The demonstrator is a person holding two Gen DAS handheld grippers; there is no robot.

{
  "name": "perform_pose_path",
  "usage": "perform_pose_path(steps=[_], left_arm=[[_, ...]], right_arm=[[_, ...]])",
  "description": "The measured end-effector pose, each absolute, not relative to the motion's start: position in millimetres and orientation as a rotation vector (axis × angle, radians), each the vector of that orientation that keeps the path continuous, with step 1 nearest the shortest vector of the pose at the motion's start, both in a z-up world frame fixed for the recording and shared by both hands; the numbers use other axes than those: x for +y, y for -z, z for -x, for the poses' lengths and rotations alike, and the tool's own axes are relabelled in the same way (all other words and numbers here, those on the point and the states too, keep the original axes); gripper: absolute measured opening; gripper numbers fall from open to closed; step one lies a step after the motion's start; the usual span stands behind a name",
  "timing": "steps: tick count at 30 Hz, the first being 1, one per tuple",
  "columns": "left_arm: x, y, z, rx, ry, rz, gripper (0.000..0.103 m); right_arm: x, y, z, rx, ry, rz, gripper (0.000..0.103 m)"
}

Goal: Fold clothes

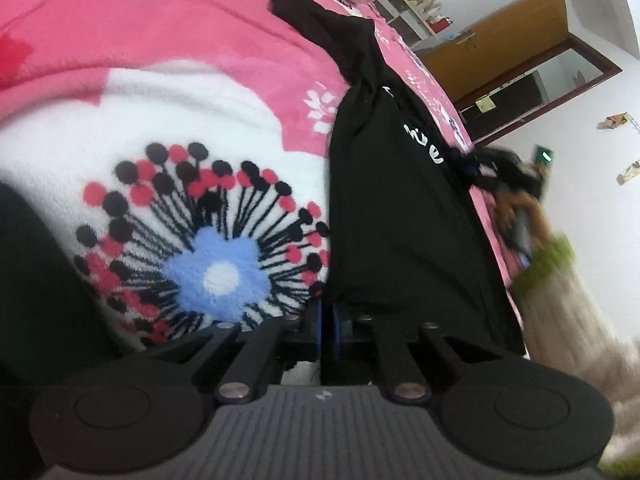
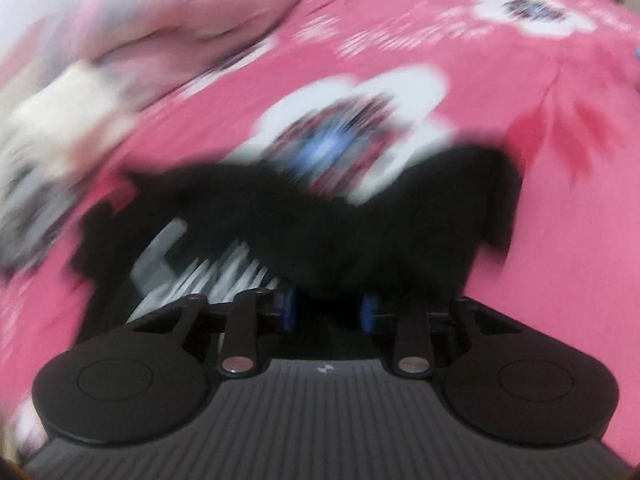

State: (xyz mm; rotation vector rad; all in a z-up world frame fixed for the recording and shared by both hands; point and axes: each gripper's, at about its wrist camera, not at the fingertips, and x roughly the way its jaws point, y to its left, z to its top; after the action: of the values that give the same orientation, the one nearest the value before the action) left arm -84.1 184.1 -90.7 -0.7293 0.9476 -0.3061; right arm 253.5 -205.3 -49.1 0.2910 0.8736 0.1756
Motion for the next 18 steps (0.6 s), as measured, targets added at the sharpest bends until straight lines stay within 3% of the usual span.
perform_pose_path(steps=[2, 3, 5, 12, 18], left_arm=[[183.8, 90.5, 83.7, 0.951, 0.310, 0.723, 0.008], [183.8, 90.3, 83.3, 0.953, 0.313, 0.721, 0.008], [184.2, 90.0, 82.3, 0.957, 0.320, 0.717, 0.008], [186.1, 91.2, 81.2, 0.958, 0.342, 0.721, 0.009], [184.0, 90.3, 84.9, 0.936, 0.345, 0.728, 0.011]], right_arm=[[-230.5, 50.5, -297.5, 0.827, -0.098, -0.338, 0.023], [-247.1, 53.7, -314.3, 0.818, -0.057, -0.384, 0.015], [-276.0, 59.0, -336.3, 0.788, 0.023, -0.495, 0.013], [-335.7, 26.2, -302.9, 0.569, 0.202, -0.553, 0.023], [-284.8, -2.8, -263.7, 0.753, -0.080, -0.433, 0.025]])
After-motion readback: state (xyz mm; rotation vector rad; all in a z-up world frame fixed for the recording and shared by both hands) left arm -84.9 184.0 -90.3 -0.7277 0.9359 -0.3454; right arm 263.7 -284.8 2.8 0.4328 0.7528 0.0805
